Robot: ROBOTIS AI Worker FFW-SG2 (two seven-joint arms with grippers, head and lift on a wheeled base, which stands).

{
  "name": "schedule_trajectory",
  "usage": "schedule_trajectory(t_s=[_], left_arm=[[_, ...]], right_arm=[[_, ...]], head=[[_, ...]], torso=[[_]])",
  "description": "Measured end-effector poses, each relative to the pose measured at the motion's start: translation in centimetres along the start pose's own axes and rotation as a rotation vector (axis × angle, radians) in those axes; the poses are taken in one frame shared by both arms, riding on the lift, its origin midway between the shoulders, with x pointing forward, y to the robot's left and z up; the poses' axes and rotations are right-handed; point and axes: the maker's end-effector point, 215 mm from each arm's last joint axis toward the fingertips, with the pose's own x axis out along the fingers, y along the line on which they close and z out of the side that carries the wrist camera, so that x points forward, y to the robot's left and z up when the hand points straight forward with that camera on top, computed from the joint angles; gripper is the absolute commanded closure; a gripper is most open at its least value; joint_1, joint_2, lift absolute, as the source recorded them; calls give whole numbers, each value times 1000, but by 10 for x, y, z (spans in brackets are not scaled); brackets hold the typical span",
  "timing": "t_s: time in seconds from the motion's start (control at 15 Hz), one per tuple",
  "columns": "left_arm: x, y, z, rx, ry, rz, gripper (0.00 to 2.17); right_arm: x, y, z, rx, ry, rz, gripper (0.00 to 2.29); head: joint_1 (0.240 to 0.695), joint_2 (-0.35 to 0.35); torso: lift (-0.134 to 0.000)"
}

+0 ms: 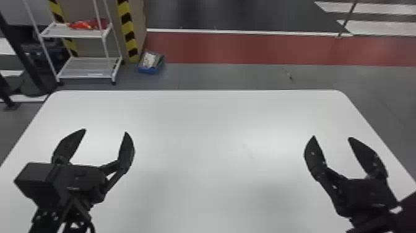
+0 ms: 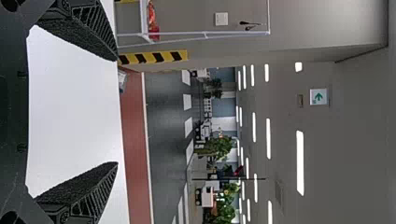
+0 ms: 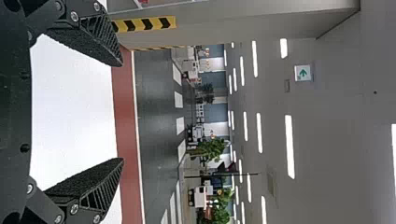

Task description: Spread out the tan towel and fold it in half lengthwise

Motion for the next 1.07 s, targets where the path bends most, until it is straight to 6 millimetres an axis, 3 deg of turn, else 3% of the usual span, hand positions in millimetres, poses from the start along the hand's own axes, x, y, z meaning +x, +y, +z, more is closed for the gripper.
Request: schedule_trajectory(t_s=[1.07], left_arm=[[1, 1, -1, 2, 3, 4, 87]], right_arm=[[2, -1, -3, 8, 2, 0, 171]], head=[[695, -47]], torso=[[-128]])
